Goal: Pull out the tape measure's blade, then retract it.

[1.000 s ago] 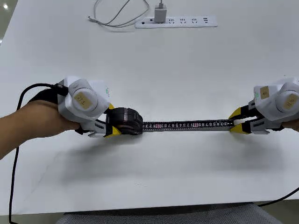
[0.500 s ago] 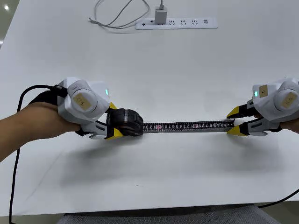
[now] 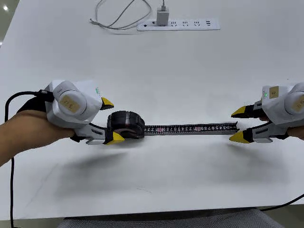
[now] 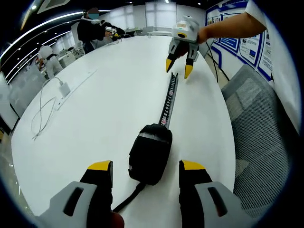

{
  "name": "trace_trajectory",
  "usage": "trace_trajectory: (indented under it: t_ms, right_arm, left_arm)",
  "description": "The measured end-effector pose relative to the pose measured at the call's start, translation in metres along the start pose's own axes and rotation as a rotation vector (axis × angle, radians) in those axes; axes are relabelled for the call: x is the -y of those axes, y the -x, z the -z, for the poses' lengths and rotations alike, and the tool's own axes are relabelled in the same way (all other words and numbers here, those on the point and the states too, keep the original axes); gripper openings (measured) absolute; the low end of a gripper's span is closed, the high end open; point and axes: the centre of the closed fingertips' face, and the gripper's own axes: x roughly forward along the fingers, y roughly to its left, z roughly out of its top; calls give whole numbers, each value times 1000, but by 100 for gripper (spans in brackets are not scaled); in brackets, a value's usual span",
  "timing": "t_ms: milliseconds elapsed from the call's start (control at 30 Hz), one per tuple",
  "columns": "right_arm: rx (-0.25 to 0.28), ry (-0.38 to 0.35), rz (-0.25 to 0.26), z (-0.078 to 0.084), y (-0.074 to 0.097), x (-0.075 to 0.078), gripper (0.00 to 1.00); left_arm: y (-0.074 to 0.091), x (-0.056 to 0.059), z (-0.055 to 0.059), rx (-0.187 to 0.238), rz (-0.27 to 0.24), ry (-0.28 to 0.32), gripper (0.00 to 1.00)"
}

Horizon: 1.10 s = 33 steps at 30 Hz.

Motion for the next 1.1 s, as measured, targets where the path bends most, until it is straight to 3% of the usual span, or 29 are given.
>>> trace_trajectory:
  t_ms: [300,533,900,1100]
  right_arm:
    - [27,-38,31,-5,6,-4,44]
    - [54,-72,61,-8,16,-5,47]
    - [76,-122,96,-4,28,-14,54]
    - [131,-162,143,-13,38,-14,57]
  left_arm:
    - [17,2,-3,62,-30,42,57]
    - [26,5,0,80,-45,74,54]
    - [40,6,4,127,-72,171,62]
    - [53,9,10,150,-99,225,65]
